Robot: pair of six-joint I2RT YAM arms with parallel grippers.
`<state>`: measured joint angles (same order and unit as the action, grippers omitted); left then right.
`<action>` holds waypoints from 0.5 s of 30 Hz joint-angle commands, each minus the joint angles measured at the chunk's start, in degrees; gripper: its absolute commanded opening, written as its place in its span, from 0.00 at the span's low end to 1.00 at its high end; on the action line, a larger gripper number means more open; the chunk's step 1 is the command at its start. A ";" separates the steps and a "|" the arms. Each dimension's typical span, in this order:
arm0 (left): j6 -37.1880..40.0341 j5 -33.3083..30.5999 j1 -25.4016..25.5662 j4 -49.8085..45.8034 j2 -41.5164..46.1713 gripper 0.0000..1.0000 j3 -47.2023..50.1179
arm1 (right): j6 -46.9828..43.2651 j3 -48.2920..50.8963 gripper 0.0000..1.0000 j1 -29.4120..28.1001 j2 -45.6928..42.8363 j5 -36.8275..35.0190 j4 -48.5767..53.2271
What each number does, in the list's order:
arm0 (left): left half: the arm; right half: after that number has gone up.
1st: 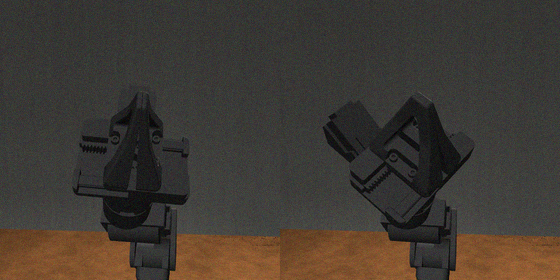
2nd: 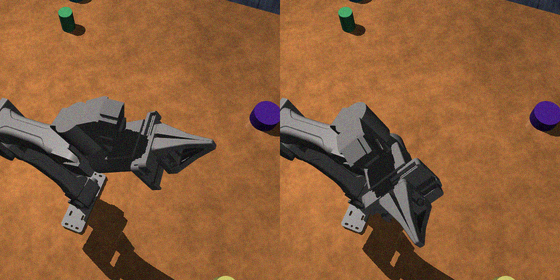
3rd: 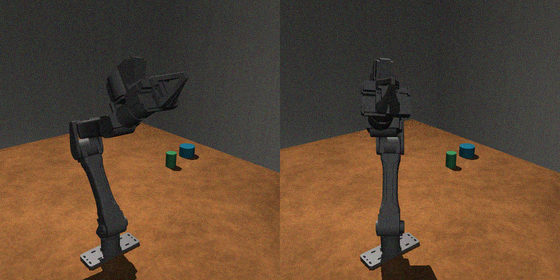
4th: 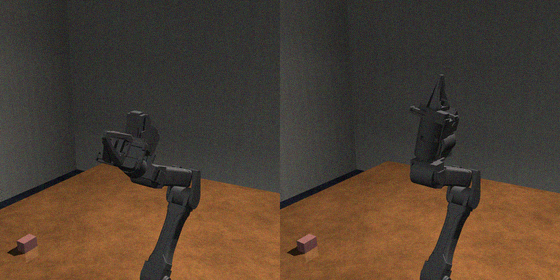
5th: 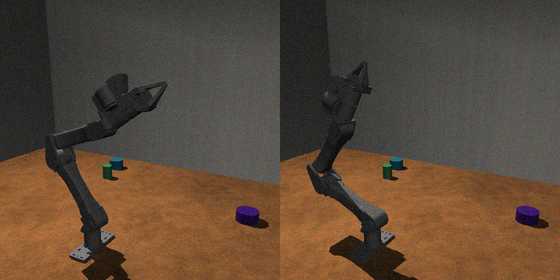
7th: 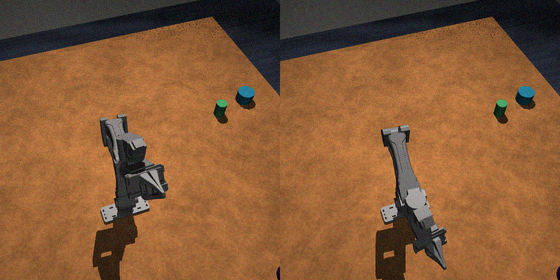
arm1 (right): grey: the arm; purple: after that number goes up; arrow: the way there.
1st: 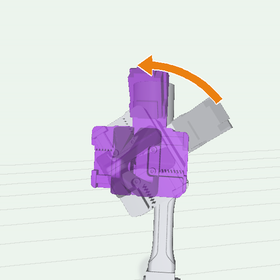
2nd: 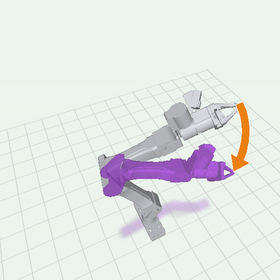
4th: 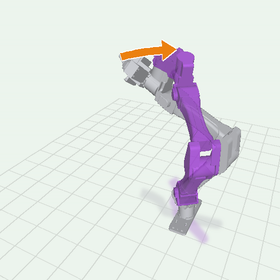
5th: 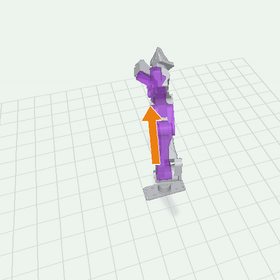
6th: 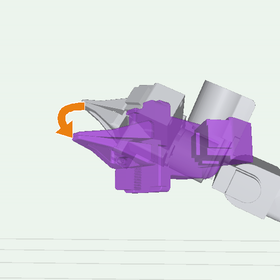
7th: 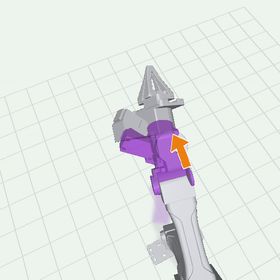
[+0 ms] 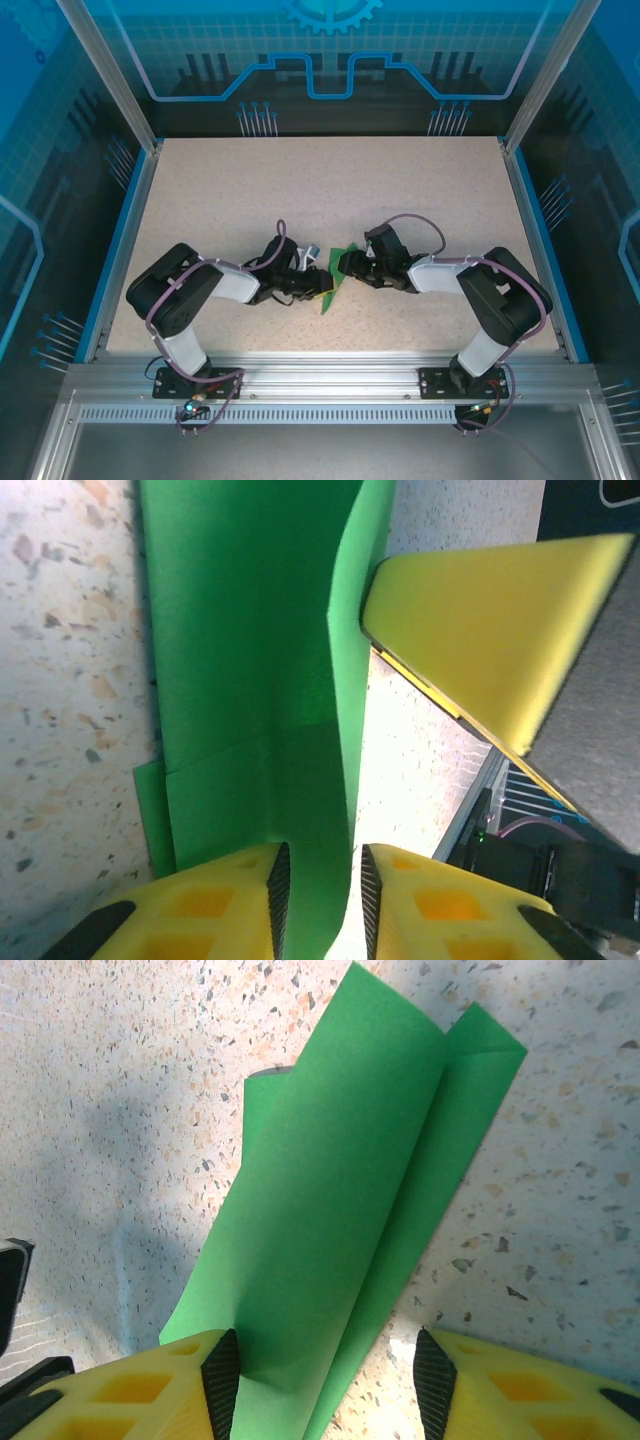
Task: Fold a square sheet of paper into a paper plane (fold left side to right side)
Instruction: Fold the wing for the fifth time at the center of the table.
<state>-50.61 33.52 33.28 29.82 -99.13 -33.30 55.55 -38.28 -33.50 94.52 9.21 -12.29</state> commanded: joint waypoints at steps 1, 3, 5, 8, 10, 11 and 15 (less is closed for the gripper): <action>2.04 1.38 -1.68 -3.23 3.08 0.33 -1.58 | 0.19 -0.13 0.52 -1.40 4.18 -0.42 0.60; 2.60 1.45 -2.61 -4.51 3.41 0.37 -2.08 | 0.09 -0.09 0.52 -1.40 4.09 -0.51 0.69; 2.70 1.71 -3.58 -5.05 3.17 0.39 -2.53 | -0.07 -0.07 0.52 -1.40 4.07 -0.56 0.87; 3.01 2.29 -4.46 -5.59 2.12 0.42 -3.67 | -0.18 -0.04 0.52 -1.40 3.96 -0.60 0.98; 3.10 2.63 -4.81 -5.92 1.12 0.43 -4.72 | -0.24 -0.07 0.52 -1.40 3.93 -0.61 1.18; 3.30 2.74 -4.89 -5.96 0.61 0.43 -5.20 | -0.25 -0.06 0.52 -1.43 3.98 -0.65 1.13; 3.28 3.11 -5.23 -6.00 -1.58 0.43 -6.80 | -0.27 -0.01 0.52 -1.36 4.00 -0.54 1.00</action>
<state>-48.99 34.63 28.64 25.30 -98.96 -38.50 55.53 -38.37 -33.50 94.52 9.19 -12.05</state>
